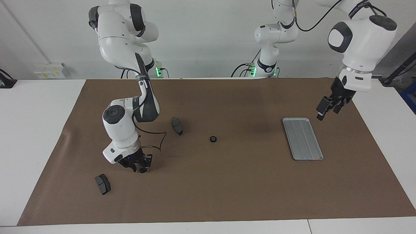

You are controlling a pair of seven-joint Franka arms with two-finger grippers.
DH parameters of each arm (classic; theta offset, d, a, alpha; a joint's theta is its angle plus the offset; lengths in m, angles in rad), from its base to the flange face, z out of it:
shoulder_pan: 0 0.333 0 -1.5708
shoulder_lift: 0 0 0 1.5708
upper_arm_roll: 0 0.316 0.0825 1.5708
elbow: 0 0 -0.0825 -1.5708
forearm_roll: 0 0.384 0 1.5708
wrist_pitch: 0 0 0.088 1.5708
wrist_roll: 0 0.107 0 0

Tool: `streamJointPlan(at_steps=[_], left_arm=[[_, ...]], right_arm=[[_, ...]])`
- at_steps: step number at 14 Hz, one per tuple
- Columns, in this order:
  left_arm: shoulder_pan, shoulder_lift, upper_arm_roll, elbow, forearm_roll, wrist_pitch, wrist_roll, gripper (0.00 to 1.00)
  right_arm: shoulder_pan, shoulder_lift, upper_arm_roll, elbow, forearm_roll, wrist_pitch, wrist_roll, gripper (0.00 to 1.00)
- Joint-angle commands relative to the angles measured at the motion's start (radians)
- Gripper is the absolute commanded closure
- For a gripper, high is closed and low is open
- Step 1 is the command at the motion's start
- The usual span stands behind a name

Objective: Place bearing gear from tray to pile

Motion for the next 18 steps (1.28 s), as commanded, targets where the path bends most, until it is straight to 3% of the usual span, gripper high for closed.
streamJointPlan(at_steps=[1, 4, 6, 9, 15, 18], left_arm=[[0.014, -0.064, -0.016, -0.018, 0.015, -0.125, 0.08, 0.0], [0.002, -0.098, -0.017, -0.02, 0.015, -0.251, 0.087, 0.0], [-0.001, -0.1, -0.02, -0.026, 0.015, -0.256, 0.091, 0.0], [-0.002, -0.104, -0.022, -0.029, 0.015, -0.261, 0.201, 0.0], [-0.005, -0.133, -0.082, -0.02, 0.062, -0.362, 0.193, 0.0], [-0.002, -0.15, -0.092, -0.023, 0.069, -0.353, 0.194, 0.0]], right_arm=[[0.006, -0.034, 0.009, -0.009, 0.023, -0.002, -0.012, 0.0], [0.089, -0.098, 0.01, -0.002, 0.022, -0.08, 0.041, 0.0], [0.167, -0.11, 0.009, 0.018, 0.011, -0.12, 0.135, 0.0], [0.261, -0.114, 0.01, 0.026, 0.018, -0.122, 0.248, 0.0], [0.433, -0.074, 0.016, 0.015, 0.023, -0.097, 0.39, 0.0], [0.485, -0.049, 0.015, -0.034, 0.018, -0.031, 0.434, 0.0]])
